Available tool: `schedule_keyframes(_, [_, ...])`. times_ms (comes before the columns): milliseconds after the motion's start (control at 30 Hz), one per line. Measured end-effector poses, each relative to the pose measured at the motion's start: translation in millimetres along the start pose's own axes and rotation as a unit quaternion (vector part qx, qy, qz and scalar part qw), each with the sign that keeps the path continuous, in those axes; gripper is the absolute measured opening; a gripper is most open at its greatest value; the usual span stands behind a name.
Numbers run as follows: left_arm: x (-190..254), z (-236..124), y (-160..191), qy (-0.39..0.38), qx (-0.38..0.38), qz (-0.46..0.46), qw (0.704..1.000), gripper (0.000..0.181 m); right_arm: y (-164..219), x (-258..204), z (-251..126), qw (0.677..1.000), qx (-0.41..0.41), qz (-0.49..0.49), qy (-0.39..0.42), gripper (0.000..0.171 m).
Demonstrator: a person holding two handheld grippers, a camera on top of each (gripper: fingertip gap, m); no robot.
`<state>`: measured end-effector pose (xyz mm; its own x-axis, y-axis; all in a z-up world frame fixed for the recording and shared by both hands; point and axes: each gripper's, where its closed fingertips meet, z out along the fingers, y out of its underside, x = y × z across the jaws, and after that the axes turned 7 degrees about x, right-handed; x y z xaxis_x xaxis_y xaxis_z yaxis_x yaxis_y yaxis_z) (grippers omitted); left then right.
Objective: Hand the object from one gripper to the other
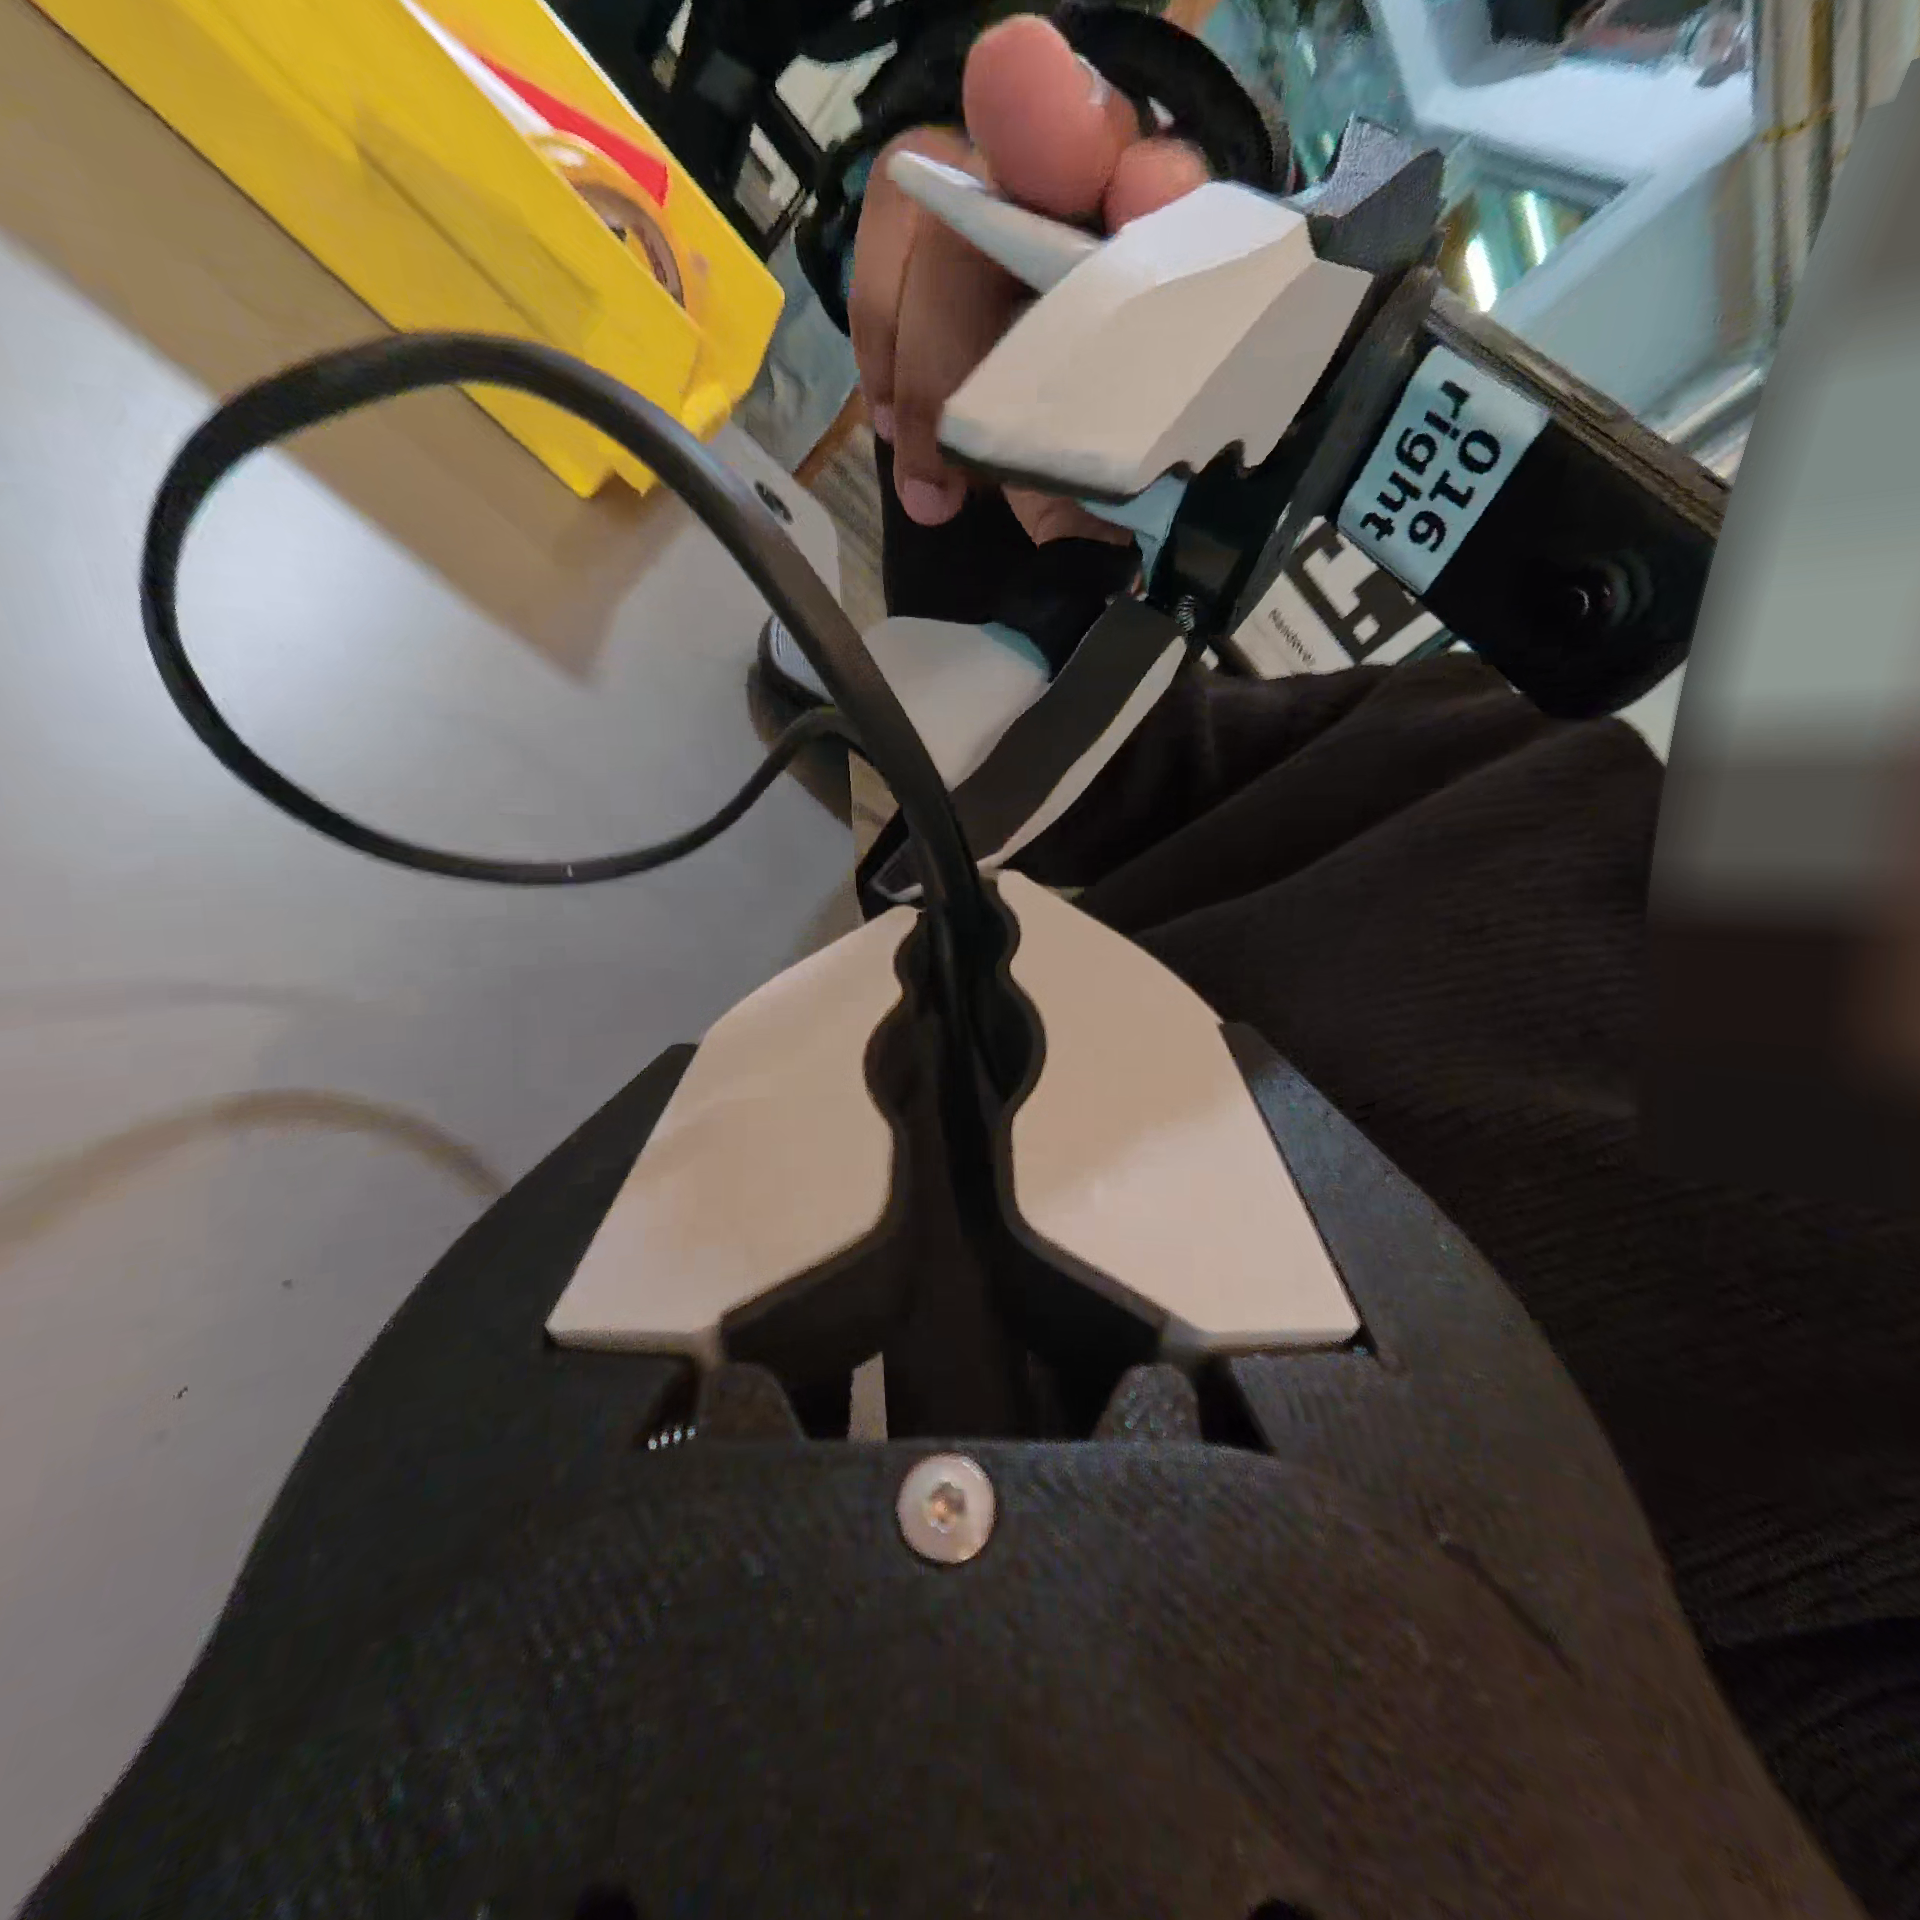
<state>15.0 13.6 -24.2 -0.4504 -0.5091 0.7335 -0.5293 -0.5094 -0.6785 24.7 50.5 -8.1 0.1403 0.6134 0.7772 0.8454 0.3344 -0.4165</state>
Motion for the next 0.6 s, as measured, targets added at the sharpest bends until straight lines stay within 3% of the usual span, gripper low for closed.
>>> schedule_keyframes(100, [4.8, 1.5, 10.8, 0.009, -0.032, 0.008, 0.999, 0.010, 5.7, -10.7, 8.9, 0.999, -0.029, -0.024, -0.014, 0.076])
schedule_keyframes(267, [4.2, -1.4, 21.5, -0.001, -0.065, 0.020, 0.998, 0.010, 4.6, -15.1, 12.2, 0.998, -0.038, -0.048, -0.014, 0.062])
schedule_keyframes(467, [2.1, -3.4, 32.4, -0.019, -0.101, 0.033, 0.994, 0.010, 3.8, -23.8, 18.6, 0.998, -0.034, -0.048, -0.028, 0.063])
schedule_keyframes(600, [1.4, -5.1, 34.0, -0.027, -0.108, 0.039, 0.993, 0.010, 6.0, -26.6, 21.2, 0.997, -0.039, -0.063, -0.027, 0.039])
